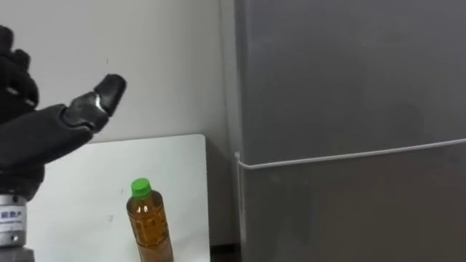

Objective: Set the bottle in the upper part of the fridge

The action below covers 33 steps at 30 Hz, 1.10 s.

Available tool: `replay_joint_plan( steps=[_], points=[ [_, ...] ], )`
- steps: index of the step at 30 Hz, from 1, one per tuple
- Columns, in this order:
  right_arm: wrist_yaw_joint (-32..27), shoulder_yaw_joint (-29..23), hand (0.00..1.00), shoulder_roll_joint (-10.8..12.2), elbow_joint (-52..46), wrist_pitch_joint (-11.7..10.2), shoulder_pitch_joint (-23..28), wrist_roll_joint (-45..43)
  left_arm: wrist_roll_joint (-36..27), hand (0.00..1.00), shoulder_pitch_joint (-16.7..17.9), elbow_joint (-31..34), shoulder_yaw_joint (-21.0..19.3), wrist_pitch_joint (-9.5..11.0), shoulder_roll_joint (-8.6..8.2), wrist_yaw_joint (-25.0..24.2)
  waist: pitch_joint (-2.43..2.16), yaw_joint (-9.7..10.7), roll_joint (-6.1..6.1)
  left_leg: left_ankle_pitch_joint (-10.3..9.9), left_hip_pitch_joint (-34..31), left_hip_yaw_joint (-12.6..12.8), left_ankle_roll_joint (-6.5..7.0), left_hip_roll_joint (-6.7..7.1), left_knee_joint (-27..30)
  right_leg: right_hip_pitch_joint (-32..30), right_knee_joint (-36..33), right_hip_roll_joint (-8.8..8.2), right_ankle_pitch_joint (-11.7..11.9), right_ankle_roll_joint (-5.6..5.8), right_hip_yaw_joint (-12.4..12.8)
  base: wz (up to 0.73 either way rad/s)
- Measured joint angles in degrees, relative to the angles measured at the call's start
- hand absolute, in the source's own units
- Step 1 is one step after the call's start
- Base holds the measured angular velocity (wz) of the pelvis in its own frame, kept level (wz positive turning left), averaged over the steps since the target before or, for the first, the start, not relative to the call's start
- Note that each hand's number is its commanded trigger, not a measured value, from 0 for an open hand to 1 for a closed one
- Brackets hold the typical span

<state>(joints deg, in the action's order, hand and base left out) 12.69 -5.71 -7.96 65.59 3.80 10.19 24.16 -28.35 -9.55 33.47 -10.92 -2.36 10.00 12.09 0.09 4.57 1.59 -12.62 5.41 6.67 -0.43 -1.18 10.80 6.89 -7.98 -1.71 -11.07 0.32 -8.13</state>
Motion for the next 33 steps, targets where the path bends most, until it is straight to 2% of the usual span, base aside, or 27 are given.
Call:
replay_joint_plan(
  steps=[3, 7, 10, 13, 18, 22, 26, 33],
  points=[
    [0.01, 0.00, 0.00, -0.01, -0.09, 0.07, -0.02, 0.06, -0.42, 0.00, -0.32, 0.01, 1.37, -0.50, -0.03, -0.76, -0.14, 0.15, 0.22, 0.00, 0.14, 0.97, 0.00, -0.09, 0.00, -0.09, -0.08, -0.02, 0.04, -0.03, 0.26, -0.07],
    [0.02, 0.00, 0.00, -0.18, -0.22, 1.28, -0.27, 0.03, -1.30, 0.00, -3.23, 0.07, 2.33, -2.48, -0.03, -2.93, -0.28, 0.11, 0.43, 0.00, 0.08, 1.05, 0.00, -0.08, 0.00, -0.27, -0.31, -0.03, 0.04, -0.02, 0.30, 0.00],
    [0.01, 0.02, 0.00, -0.28, -0.62, 1.33, -0.10, -0.18, -1.39, 0.00, -4.93, 0.08, 2.66, -2.75, -0.03, -3.42, -0.40, 0.10, 0.61, 0.00, 0.11, 1.07, 0.01, -0.08, 0.01, -0.27, -0.28, -0.04, 0.04, -0.02, 0.27, 0.00],
    [0.07, 0.02, 0.00, -0.39, -0.75, 1.81, -0.28, -1.22, -1.42, 0.00, -6.39, 0.08, 2.88, -3.89, -0.04, -4.00, -0.42, 0.20, 0.61, 0.01, 0.11, 1.07, 0.01, -0.08, 0.02, -0.26, 0.03, -0.04, 0.03, -0.02, 0.25, 0.00],
    [0.07, 0.62, 0.00, -0.44, -0.67, 3.13, -1.15, -1.68, -1.52, 0.00, -6.84, 0.08, 4.94, -5.49, -0.69, -4.27, -0.41, 0.40, 0.43, 0.01, -0.09, 1.07, 0.00, -0.07, 0.00, -0.28, 0.03, -0.03, 0.03, -0.02, 0.21, 0.00],
    [-0.01, 1.66, 0.00, -0.38, -0.71, 3.81, -2.14, -1.99, -2.61, 0.00, -6.94, 0.08, 6.36, -6.62, -1.43, -4.56, -0.60, 1.66, 0.21, 0.02, -0.78, 1.04, -0.01, -0.08, 0.05, -0.83, -0.01, 0.00, 0.04, -0.03, 0.13, 0.01],
    [0.00, 2.06, 0.00, -0.41, -0.68, 3.88, -2.42, -1.97, -2.81, 0.00, -7.12, -0.03, 9.28, -8.67, -1.91, -5.84, -0.50, 2.07, 0.12, 0.02, -0.80, 1.11, -0.01, -0.10, 0.05, -0.98, -0.23, -0.02, 0.07, -0.04, 0.18, -0.02],
    [0.08, 2.25, 0.00, -0.96, -0.68, 5.07, -3.44, -1.96, -5.30, 0.00, -7.12, -0.03, 10.52, -10.26, -2.61, -7.70, -0.07, 3.08, 1.05, 0.02, -0.81, 1.16, -0.01, -0.11, 0.04, -1.18, -0.18, -0.02, 0.07, -0.04, 0.47, -0.02]
  ],
)
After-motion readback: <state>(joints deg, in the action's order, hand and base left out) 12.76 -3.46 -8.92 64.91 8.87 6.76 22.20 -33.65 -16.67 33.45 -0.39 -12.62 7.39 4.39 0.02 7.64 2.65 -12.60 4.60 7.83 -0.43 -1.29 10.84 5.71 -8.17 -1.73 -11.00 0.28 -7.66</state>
